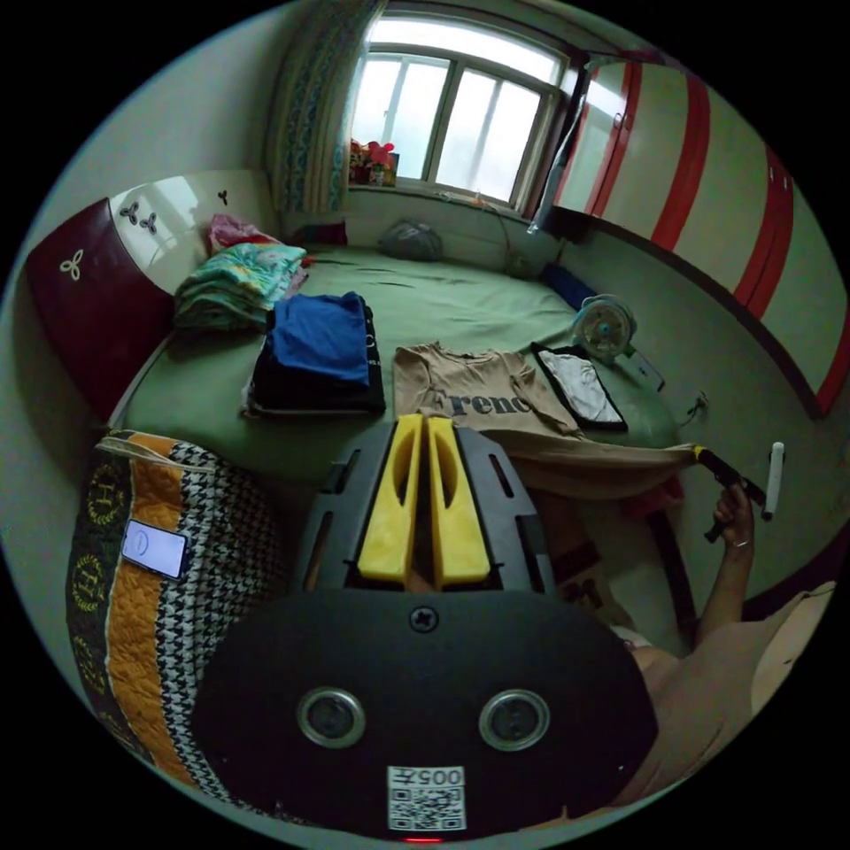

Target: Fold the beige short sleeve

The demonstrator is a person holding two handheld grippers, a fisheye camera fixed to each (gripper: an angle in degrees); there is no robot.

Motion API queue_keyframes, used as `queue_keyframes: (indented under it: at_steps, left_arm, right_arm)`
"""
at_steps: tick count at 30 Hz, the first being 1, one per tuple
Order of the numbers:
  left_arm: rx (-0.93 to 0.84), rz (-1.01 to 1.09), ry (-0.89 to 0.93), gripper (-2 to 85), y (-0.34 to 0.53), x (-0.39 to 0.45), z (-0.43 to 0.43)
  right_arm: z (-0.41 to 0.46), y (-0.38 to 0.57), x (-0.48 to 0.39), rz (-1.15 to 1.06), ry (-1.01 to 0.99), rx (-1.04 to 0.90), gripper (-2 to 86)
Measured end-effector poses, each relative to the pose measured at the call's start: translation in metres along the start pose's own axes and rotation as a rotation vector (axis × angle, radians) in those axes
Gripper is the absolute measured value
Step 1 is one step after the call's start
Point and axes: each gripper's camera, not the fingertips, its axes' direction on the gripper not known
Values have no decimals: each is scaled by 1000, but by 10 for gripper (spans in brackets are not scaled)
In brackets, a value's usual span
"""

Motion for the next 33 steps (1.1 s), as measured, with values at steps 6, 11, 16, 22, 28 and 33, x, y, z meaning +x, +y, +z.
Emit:
queue_keyframes:
  at_steps: [6, 11, 16, 22, 28, 33]
  left_arm:
    - [-28, -40, -8, 0, -32, -9, 34]
    - [-44, -17, -49, -1, -82, -10, 72]
    - [-75, -3, -79, 0, -165, -19, 141]
    - [-155, 26, -153, 11, -277, -21, 263]
    - [-217, -73, -143, 61, -346, -36, 378]
    - [-242, -21, -133, 62, -344, -33, 414]
  right_arm:
    - [35, -38, -7, 11, -21, -35, -14]
    - [75, -96, -28, -31, -1, -35, -14]
    - [129, -166, -54, -98, 45, -36, -14]
    - [248, -282, -90, -146, 142, -99, -13]
    - [396, -351, -109, -58, 234, -280, 22]
    - [414, -335, -107, -99, 110, -264, 26]
